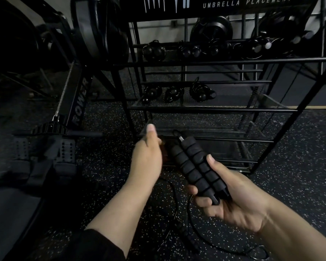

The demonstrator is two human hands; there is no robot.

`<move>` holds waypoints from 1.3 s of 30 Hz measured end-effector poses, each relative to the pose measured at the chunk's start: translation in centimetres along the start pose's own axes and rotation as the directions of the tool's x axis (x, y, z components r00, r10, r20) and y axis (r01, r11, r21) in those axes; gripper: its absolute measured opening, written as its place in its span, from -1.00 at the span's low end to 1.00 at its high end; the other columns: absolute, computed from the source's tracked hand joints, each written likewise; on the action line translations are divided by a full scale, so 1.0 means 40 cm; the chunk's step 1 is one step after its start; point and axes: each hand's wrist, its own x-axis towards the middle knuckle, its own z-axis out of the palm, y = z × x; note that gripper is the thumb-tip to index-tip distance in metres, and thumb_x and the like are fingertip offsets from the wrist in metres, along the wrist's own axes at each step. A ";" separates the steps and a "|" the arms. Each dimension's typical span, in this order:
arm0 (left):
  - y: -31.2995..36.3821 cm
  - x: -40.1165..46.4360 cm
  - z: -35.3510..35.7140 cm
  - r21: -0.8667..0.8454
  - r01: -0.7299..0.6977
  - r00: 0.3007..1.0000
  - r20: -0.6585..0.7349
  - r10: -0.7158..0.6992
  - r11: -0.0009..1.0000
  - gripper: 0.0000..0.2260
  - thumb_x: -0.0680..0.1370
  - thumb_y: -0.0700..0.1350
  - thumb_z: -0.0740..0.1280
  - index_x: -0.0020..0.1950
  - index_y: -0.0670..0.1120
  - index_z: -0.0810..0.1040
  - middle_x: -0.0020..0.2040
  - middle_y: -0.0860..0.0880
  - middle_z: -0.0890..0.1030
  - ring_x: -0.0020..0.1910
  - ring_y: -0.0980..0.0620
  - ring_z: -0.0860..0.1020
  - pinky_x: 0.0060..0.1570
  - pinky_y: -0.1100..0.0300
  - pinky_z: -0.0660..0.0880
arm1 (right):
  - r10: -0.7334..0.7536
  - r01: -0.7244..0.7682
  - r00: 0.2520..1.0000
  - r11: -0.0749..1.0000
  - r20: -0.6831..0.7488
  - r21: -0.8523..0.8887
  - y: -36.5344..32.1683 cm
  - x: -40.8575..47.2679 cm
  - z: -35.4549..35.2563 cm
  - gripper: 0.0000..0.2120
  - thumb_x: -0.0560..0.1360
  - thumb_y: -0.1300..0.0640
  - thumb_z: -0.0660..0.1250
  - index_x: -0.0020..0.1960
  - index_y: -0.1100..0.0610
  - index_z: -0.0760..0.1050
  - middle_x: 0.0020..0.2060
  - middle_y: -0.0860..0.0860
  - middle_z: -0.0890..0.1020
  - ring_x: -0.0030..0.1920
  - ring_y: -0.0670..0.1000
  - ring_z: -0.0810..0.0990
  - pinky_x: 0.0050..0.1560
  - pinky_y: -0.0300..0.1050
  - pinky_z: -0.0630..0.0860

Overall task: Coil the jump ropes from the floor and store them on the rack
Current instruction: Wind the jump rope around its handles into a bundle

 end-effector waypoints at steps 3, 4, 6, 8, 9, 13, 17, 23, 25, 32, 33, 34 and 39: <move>-0.006 0.037 -0.038 0.027 -0.259 0.966 -0.008 0.259 0.966 -0.64 0.74 0.07 0.03 0.24 0.06 0.60 0.22 0.14 0.62 0.27 0.16 0.54 0.34 0.18 0.43 | 0.036 -0.031 0.994 0.998 0.099 -0.048 -0.002 -0.006 -0.006 -0.43 0.59 -0.26 0.25 0.48 0.04 0.47 -0.15 0.11 0.48 -0.33 -0.04 0.37 -0.42 -0.26 0.29; -0.004 0.043 -0.048 -0.020 -0.317 0.946 0.069 0.317 0.948 -0.65 0.74 0.02 0.04 0.33 0.05 0.58 0.28 0.16 0.60 0.32 0.24 0.50 0.37 0.30 0.38 | 0.050 -0.042 0.988 0.997 0.148 -0.060 -0.002 -0.008 -0.006 -0.44 0.61 -0.26 0.24 0.50 0.01 0.43 -0.14 0.10 0.48 -0.32 -0.04 0.37 -0.42 -0.27 0.31; -0.001 0.038 -0.057 -0.144 -0.334 0.910 0.210 0.358 0.932 -0.62 0.73 0.05 0.05 0.28 0.01 0.64 0.21 0.14 0.67 0.27 0.28 0.55 0.27 0.41 0.39 | 0.072 -0.061 0.968 0.997 0.241 -0.054 0.001 -0.010 -0.010 -0.43 0.63 -0.25 0.24 0.54 0.01 0.37 -0.13 0.10 0.49 -0.32 -0.05 0.41 -0.41 -0.29 0.33; -0.001 0.021 -0.051 -0.252 -0.256 0.911 0.262 0.320 0.933 -0.55 0.66 0.21 0.09 0.01 0.01 0.71 -0.01 0.05 0.72 0.06 0.16 0.64 0.10 0.30 0.47 | 0.073 -0.067 0.943 0.997 0.325 -0.028 0.006 -0.011 -0.014 -0.41 0.64 -0.24 0.22 0.55 0.06 0.33 -0.12 0.11 0.49 -0.32 -0.06 0.44 -0.40 -0.29 0.32; 0.000 0.012 -0.044 -0.311 -0.196 0.919 0.273 0.285 0.930 -0.52 0.60 0.29 0.11 -0.10 0.02 0.70 -0.11 0.00 0.70 -0.05 0.08 0.62 0.02 0.24 0.49 | 0.057 -0.058 0.928 0.998 0.368 -0.007 0.009 -0.011 -0.013 -0.41 0.66 -0.23 0.18 0.56 0.08 0.30 -0.11 0.11 0.49 -0.31 -0.06 0.45 -0.39 -0.28 0.31; 0.022 -0.034 0.001 -0.384 -0.059 0.946 0.274 0.174 0.922 -0.54 0.55 0.30 0.09 -0.26 0.10 0.65 -0.30 0.10 0.64 -0.30 0.16 0.58 -0.30 0.26 0.47 | -0.118 0.022 0.864 0.980 0.490 0.198 0.010 -0.007 -0.005 -0.37 0.69 -0.26 0.06 0.56 0.17 0.27 -0.03 0.10 0.48 -0.26 -0.06 0.35 -0.32 -0.26 0.32; 0.018 -0.058 0.055 -0.219 -0.170 0.921 0.311 0.234 0.961 -0.73 0.72 0.03 0.13 0.02 0.08 0.62 -0.08 0.15 0.69 -0.01 0.19 0.63 0.13 0.18 0.51 | -0.205 0.086 0.877 0.957 0.434 0.278 -0.001 0.000 -0.011 -0.39 0.70 -0.26 0.05 0.56 0.14 0.28 -0.02 0.12 0.48 -0.24 -0.05 0.37 -0.30 -0.21 0.25; 0.020 -0.042 0.041 0.316 -0.413 0.867 0.424 0.262 0.854 -0.74 0.71 -0.16 0.12 -0.18 -0.02 0.39 -0.20 0.05 0.52 -0.06 -0.06 0.57 -0.07 0.05 0.44 | -0.308 0.281 0.945 0.935 -0.109 -0.215 -0.028 -0.021 0.004 -0.54 0.61 -0.18 0.23 0.30 0.11 0.59 -0.18 0.18 0.53 -0.37 0.01 0.40 -0.44 -0.19 0.30; 0.015 -0.041 0.030 0.419 -0.451 0.844 0.487 0.224 0.788 -0.71 0.71 -0.14 0.09 -0.22 -0.01 0.30 -0.21 0.00 0.49 -0.13 -0.10 0.53 -0.13 0.00 0.44 | -0.373 0.279 0.903 0.886 -0.212 -0.371 -0.033 -0.021 0.024 -0.61 0.51 -0.14 0.30 0.20 0.05 0.63 -0.21 0.18 0.56 -0.38 0.04 0.42 -0.41 -0.12 0.27; 0.002 -0.037 0.022 0.632 -0.516 0.824 0.551 0.135 0.578 -0.71 0.66 -0.04 0.15 -0.26 -0.01 0.35 -0.19 -0.03 0.53 -0.18 -0.11 0.53 -0.19 0.02 0.46 | -0.541 -0.089 0.794 0.351 -0.279 -0.932 -0.036 -0.009 0.008 -0.89 0.57 -0.20 0.29 0.07 -0.25 0.51 -0.42 0.00 0.61 -0.50 -0.10 0.44 -0.46 -0.19 0.34; 0.007 -0.038 0.018 0.639 -0.542 0.811 0.568 0.142 0.546 -0.71 0.66 -0.02 0.15 -0.25 -0.02 0.40 -0.21 -0.01 0.53 -0.20 -0.07 0.52 -0.22 0.04 0.44 | -0.531 -0.159 0.791 0.301 -0.304 -0.940 -0.037 -0.007 0.003 -0.91 0.57 -0.20 0.29 0.05 -0.26 0.47 -0.45 -0.02 0.59 -0.54 -0.12 0.41 -0.50 -0.21 0.32; 0.011 -0.038 0.014 0.636 -0.567 0.795 0.588 0.147 0.523 -0.72 0.66 0.00 0.16 -0.22 -0.03 0.45 -0.21 0.00 0.54 -0.22 -0.04 0.52 -0.24 0.04 0.43 | -0.510 -0.231 0.794 0.250 -0.331 -0.940 -0.037 -0.005 -0.003 -0.91 0.57 -0.23 0.29 0.05 -0.29 0.43 -0.46 -0.05 0.59 -0.57 -0.15 0.41 -0.51 -0.22 0.33; 0.035 -0.033 -0.022 0.533 -0.640 0.692 0.713 0.113 0.553 -0.82 0.64 0.04 0.31 -0.10 0.01 0.58 -0.16 0.08 0.62 -0.15 0.08 0.59 -0.13 0.04 0.57 | -0.310 -0.368 0.885 -0.013 -0.346 -0.930 -0.023 -0.010 -0.019 -0.81 0.55 -0.31 0.29 0.14 -0.35 0.45 -0.29 -0.07 0.67 -0.37 -0.13 0.60 -0.34 -0.17 0.50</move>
